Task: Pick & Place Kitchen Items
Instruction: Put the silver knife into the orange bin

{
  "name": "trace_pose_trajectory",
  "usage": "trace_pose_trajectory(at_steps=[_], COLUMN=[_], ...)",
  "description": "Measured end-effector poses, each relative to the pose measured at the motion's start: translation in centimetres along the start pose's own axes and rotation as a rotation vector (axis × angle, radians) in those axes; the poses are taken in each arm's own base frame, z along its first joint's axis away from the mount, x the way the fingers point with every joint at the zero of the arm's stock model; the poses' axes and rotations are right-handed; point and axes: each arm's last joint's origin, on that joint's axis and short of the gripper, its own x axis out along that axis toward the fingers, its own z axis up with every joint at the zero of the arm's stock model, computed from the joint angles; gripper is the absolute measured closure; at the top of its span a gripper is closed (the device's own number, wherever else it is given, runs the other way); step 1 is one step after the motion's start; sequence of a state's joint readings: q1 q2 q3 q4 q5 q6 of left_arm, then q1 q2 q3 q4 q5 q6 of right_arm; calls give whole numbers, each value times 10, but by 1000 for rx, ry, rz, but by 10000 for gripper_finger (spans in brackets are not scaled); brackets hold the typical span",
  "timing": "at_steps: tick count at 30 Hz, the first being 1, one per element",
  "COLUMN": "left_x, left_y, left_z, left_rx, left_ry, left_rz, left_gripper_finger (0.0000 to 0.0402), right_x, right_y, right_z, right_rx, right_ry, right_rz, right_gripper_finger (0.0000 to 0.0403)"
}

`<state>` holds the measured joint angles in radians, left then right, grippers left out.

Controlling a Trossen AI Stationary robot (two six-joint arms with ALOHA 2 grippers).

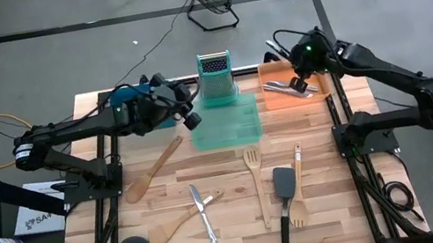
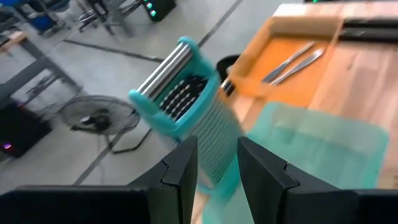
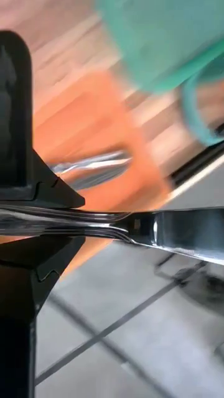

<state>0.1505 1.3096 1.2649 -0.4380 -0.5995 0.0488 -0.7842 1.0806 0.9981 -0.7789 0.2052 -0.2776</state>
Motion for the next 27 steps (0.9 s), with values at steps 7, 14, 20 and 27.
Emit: trace_pose_trajectory(at_steps=[7,14,20,27], left_x=[4,5,5,5], left_y=[8,8,8,8], left_z=[-6,-6,-6,-6], left_rx=[18,26,14,14], left_ry=[55,62,62,62], left_rz=[37,38,38,37], left_gripper_finger=[291,291,291,291], right_x=[34,69,96,120], right_y=[-3,-3,3,8], right_z=[-11,-19,-26,-32], right_rx=[-32,-53,-99,-160], right_ry=[279,476,607,703], right_rz=[-75,-78,-33,-43], right_gripper_finger=[359,359,359,359])
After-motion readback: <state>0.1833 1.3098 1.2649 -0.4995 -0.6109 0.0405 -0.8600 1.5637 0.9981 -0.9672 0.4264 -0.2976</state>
